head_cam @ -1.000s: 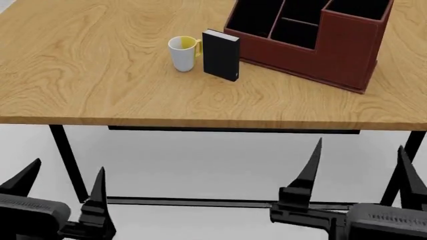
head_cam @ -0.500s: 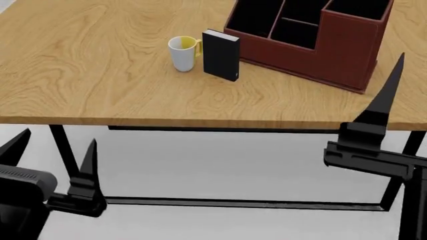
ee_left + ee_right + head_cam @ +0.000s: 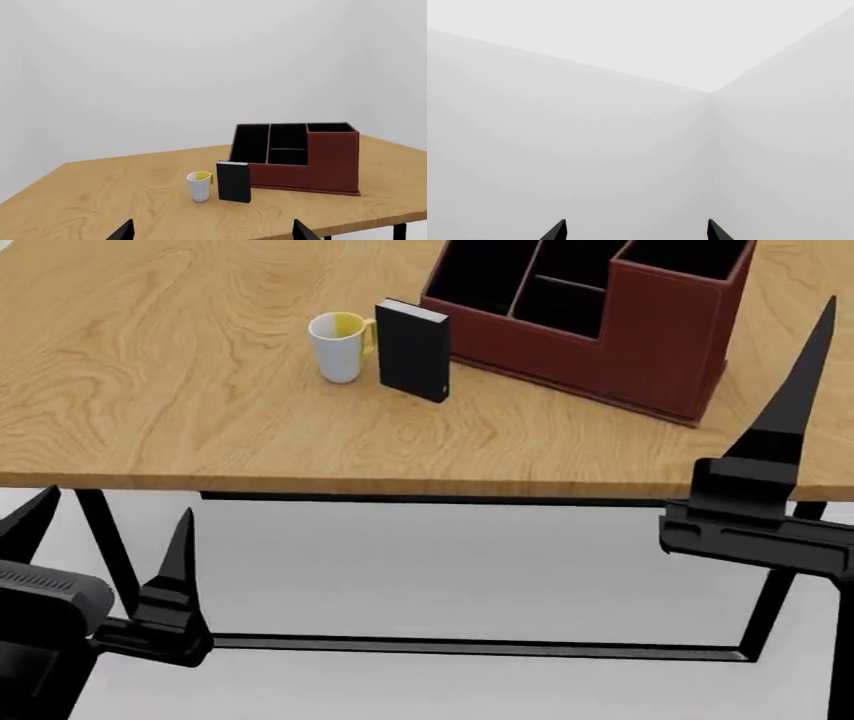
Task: Pick up the book and place it in the back compartment of the caddy.
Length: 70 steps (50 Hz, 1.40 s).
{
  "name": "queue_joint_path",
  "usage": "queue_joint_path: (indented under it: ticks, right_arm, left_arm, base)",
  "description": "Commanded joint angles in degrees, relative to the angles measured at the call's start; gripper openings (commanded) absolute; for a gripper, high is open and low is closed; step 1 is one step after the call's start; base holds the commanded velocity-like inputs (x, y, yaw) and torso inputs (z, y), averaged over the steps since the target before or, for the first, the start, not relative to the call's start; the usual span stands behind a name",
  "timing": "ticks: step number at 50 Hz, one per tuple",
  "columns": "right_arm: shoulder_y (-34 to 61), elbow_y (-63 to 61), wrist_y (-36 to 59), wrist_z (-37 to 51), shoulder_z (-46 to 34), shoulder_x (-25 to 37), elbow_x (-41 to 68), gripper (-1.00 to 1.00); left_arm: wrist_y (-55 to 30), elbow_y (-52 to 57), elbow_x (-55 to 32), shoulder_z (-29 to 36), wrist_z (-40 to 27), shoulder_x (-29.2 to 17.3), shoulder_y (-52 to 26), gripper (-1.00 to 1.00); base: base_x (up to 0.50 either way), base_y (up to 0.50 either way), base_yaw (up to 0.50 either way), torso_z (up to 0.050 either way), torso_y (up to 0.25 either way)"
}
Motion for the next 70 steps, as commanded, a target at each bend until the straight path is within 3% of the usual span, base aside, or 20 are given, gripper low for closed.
queue_joint_path:
  ticks: [1, 17, 35, 70]
  right_arm:
    - [0.1, -0.1, 0.1, 1.1, -0.4, 1.1, 1.6, 1.0]
    - [0.0, 0.3, -0.7, 2.7, -1.7, 2.1, 2.8, 1.0]
    - [0.6, -0.4, 0.3, 5.5, -1.2, 3.3, 5.8, 1.0]
    - [0.5, 0.1, -0.2, 7.6, -3.2, 5.4, 7.1, 1.0]
  left_arm:
    - [0.1, 0.2, -0.3, 0.3, -0.3, -0.2, 0.1, 1.0]
    - [0.8, -0.2, -0.7, 0.3, -0.5, -0.4, 0.3, 1.0]
    - [1.1, 0.0, -1.3, 0.5, -0.6, -0.7, 0.5, 1.0]
    - [1.8, -0.5, -1.9, 0.7, -1.4, -1.2, 0.4, 1.0]
  base:
    - [0.0, -0.29, 0.0, 0.0, 0.0]
    - [0.0, -0.29, 0.0, 0.0, 0.0]
    - [0.0, 0.0, 0.0, 0.0, 0.0]
    - [0.3, -0.07, 0.0, 0.0, 0.0]
